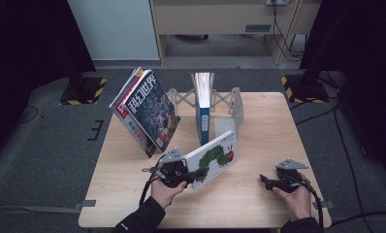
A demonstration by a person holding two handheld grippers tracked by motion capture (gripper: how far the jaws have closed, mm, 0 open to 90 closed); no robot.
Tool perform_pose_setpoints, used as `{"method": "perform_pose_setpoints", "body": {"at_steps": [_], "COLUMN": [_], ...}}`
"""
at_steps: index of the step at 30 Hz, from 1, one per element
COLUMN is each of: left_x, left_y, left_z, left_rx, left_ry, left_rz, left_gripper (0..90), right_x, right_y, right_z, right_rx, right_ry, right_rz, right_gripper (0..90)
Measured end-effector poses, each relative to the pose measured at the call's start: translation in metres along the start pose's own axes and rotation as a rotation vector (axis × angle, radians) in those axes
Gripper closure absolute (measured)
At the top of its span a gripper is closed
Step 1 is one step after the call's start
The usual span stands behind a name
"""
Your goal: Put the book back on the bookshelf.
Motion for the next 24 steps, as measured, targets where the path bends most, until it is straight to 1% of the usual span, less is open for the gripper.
{"method": "perform_pose_setpoints", "body": {"at_steps": [2,4,6,8,9,14,16,24], "left_x": [0.000,0.000,-0.001,-0.002,-0.002,-0.004,-0.003,0.002], "left_y": [0.002,0.002,0.001,0.001,0.002,-0.001,-0.005,-0.020], "left_z": [0.003,0.007,0.011,0.017,0.019,0.032,0.036,0.048], "left_rx": [-0.009,-0.015,-0.023,-0.037,-0.043,-0.083,-0.092,-0.128], "left_ry": [0.000,-0.007,-0.018,-0.023,-0.024,-0.033,-0.035,-0.050], "left_rz": [0.007,0.018,0.032,0.034,0.034,0.051,0.065,0.147], "left_gripper": [74.8,74.9,74.8,74.9,74.8,74.9,74.9,74.9], "right_x": [0.000,0.000,-0.001,-0.001,-0.001,0.000,0.000,0.000], "right_y": [-0.002,-0.003,-0.004,-0.004,-0.004,-0.005,-0.005,-0.005], "right_z": [-0.001,-0.001,-0.002,-0.002,-0.002,-0.002,-0.002,-0.002], "right_rx": [-0.010,-0.014,-0.018,-0.016,-0.013,-0.006,-0.005,-0.005], "right_ry": [-0.003,-0.009,-0.012,-0.012,-0.021,-0.010,-0.009,-0.006], "right_rz": [-0.004,-0.013,-0.018,-0.020,-0.016,-0.008,-0.004,-0.004], "right_gripper": [18.4,13.3,12.4,11.8,10.4,7.2,6.7,6.4]}}
Point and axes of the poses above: each handheld gripper's, and its own axes: y roughly backward along the jaws, z roughly out of its top, x roughly to its left, the point moved 3 cm from there along -y, roughly forward along the jaws, and after that the axes turned 12 degrees about y, right-handed, at the moved point
